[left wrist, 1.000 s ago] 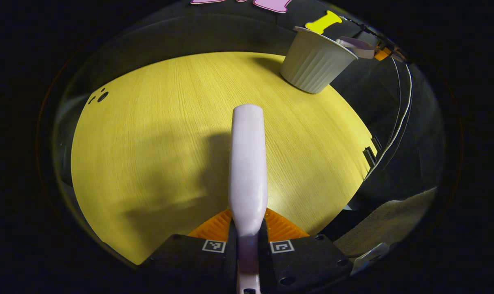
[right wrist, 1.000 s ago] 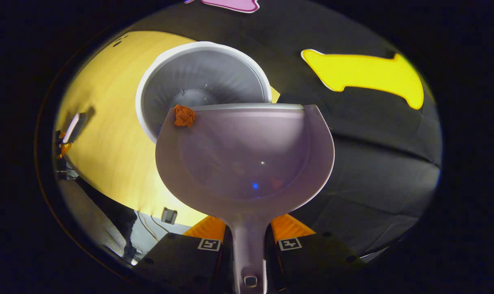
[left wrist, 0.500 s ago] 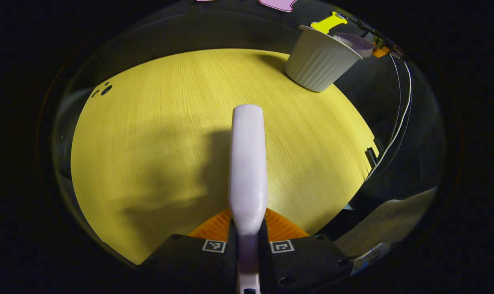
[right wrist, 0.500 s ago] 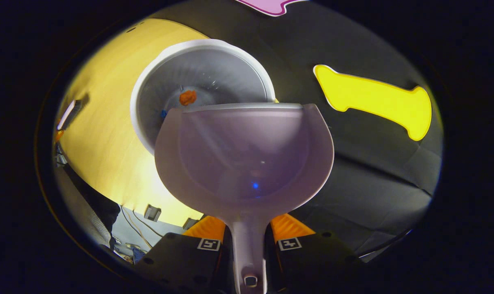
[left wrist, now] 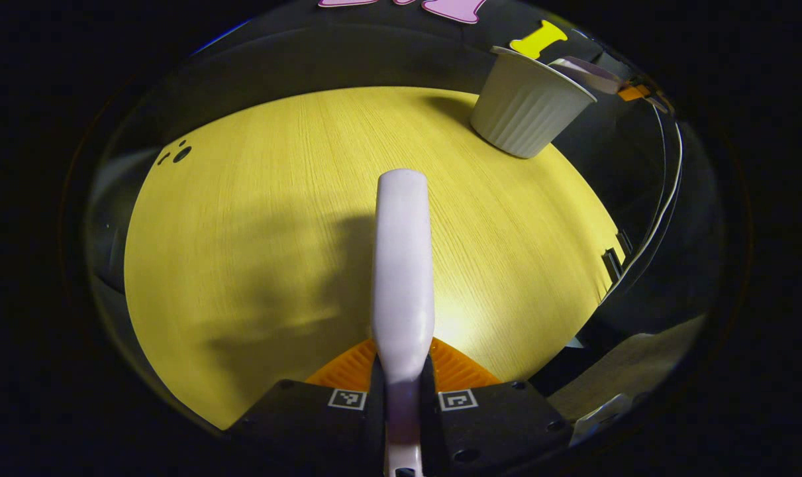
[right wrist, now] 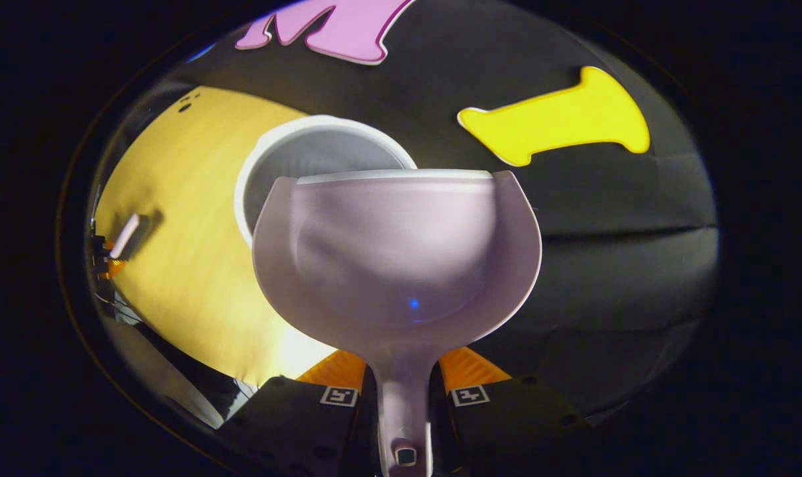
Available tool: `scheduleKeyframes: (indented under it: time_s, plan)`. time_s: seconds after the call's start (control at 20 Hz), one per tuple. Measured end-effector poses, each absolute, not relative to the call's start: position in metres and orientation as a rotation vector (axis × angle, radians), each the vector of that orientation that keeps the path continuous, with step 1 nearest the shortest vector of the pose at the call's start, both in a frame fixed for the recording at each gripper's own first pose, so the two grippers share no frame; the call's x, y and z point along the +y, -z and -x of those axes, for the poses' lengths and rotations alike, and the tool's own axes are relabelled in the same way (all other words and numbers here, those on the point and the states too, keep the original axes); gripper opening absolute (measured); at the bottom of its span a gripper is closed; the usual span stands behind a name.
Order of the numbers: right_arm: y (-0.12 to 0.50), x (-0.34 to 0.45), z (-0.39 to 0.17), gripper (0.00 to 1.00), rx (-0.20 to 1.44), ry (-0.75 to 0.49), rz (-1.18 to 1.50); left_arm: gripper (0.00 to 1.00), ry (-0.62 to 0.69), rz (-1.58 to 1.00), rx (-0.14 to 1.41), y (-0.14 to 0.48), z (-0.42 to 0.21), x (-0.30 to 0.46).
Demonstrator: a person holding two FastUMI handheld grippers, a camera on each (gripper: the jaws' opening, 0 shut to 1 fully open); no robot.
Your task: Pick up the small broom and dustpan from the desktop, sweep the trash into the dustpan with the broom, and then empty the trash into the garbage bin.
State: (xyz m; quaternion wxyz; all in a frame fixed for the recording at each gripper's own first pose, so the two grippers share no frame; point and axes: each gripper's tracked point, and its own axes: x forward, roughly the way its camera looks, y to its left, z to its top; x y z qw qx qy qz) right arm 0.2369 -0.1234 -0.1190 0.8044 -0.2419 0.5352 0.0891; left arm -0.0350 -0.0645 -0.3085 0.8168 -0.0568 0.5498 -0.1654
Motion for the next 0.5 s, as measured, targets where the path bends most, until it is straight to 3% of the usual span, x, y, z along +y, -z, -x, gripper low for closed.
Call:
scheduleKeyframes:
  time_s: [0.1,0.25,0.3,0.5]
  plan:
    - [0.108,-0.112,-0.222,0.32,1.079,-0.207,0.441,0.25,0.339,0.104,1.172,0.308,0.032,-0.061]
    - [0.091,-0.099,-0.183,0.36,1.02,-0.24,0.365,0.25,0.325,0.075,1.165,0.309,0.028,-0.057]
    - [0.094,-0.09,-0.167,0.4,1.012,-0.257,0.348,0.25,0.319,0.07,1.164,0.308,0.026,-0.056]
    - [0.123,-0.054,-0.108,0.36,1.027,-0.321,0.277,0.25,0.301,0.054,1.161,0.311,0.021,-0.052]
